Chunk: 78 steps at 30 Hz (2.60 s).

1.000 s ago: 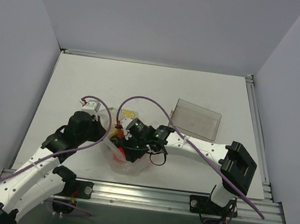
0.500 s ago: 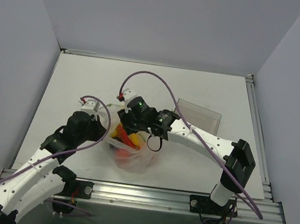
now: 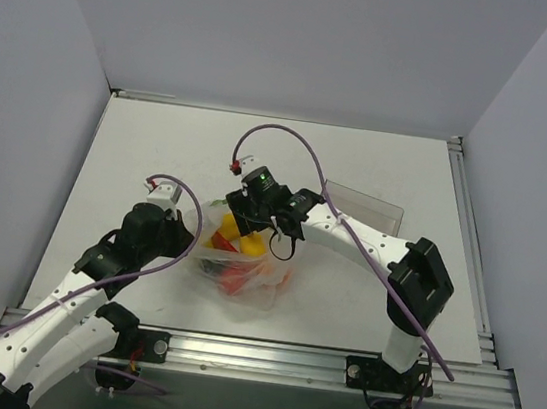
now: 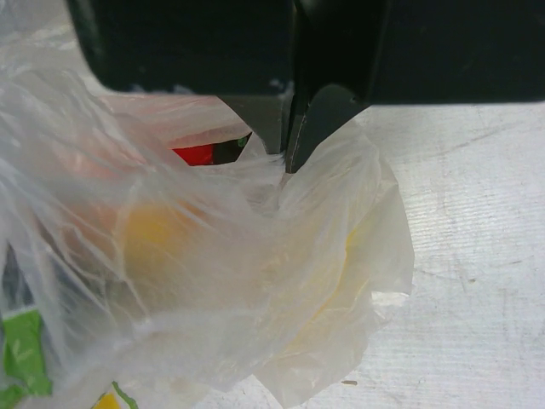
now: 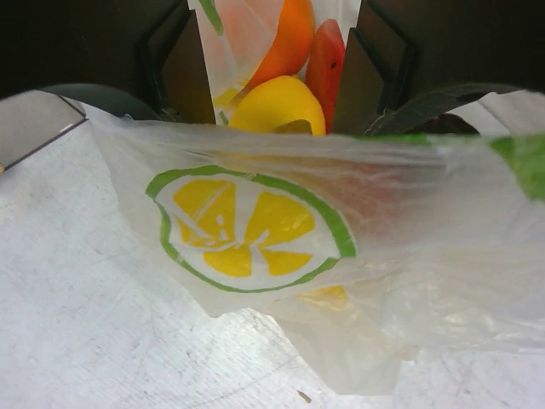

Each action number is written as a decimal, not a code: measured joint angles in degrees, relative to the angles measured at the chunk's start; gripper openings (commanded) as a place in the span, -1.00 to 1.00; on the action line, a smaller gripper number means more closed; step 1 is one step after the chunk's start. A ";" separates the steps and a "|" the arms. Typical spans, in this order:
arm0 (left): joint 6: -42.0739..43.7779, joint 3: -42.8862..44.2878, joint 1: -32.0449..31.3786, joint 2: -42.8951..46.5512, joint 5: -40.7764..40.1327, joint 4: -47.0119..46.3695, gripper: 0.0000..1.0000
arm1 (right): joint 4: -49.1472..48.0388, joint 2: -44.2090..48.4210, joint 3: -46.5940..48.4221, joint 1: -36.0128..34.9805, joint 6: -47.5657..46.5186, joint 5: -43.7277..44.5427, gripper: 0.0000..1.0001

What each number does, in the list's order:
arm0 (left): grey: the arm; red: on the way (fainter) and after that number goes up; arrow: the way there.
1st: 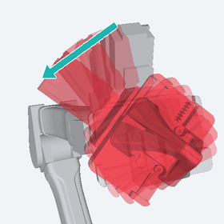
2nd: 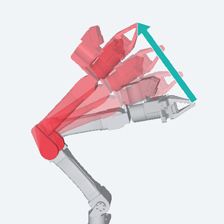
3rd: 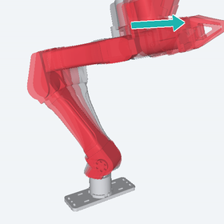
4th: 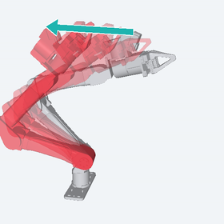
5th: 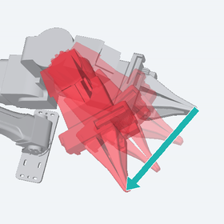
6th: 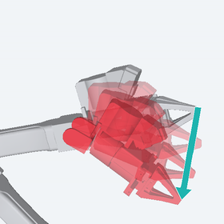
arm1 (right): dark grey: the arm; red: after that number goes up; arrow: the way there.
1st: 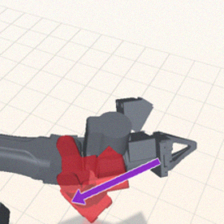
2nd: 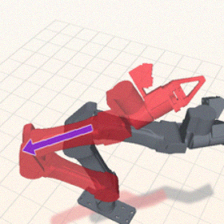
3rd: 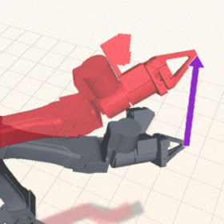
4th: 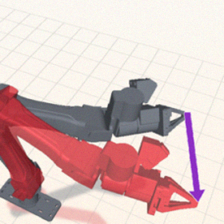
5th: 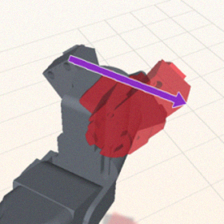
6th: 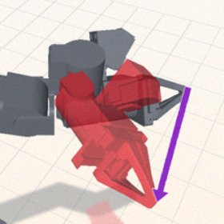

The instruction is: Untie the knot of the plastic bag and take out the fruit

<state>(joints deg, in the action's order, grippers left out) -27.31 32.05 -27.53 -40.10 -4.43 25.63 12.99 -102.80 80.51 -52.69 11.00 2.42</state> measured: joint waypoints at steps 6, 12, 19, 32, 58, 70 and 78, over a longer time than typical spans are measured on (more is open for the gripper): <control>0.00 0.00 0.02 -0.70 0.00 -0.13 -1.00 | -1.55 -1.55 0.68 -1.75 0.35 -0.72 -0.04; 0.02 0.00 0.02 -0.90 -0.39 -0.17 -1.00 | -2.25 -5.22 1.05 -2.16 1.09 0.85 -0.37; 1.57 0.15 0.39 -1.51 -3.78 -0.26 -1.00 | -1.33 -5.62 2.34 -3.02 0.17 3.48 -1.00; 2.47 3.65 1.81 -1.07 -16.17 -3.02 -1.00 | -7.76 -5.31 9.27 -12.57 -13.31 25.20 -1.00; 0.66 2.19 1.97 2.75 -23.12 -0.76 -1.00 | -22.40 15.87 -6.03 -12.74 -10.91 35.71 -1.00; 0.70 2.16 2.10 1.29 -22.10 -0.79 -1.00 | -24.04 34.97 -17.42 -2.16 -2.01 33.68 -1.00; 0.72 2.16 2.14 0.66 -20.81 -0.81 -1.00 | -22.71 46.27 -32.94 10.82 -0.39 35.01 -1.00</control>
<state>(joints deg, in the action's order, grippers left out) -26.59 34.22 -25.39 -39.44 -25.23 24.82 -9.72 -56.53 47.57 -41.87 10.61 37.43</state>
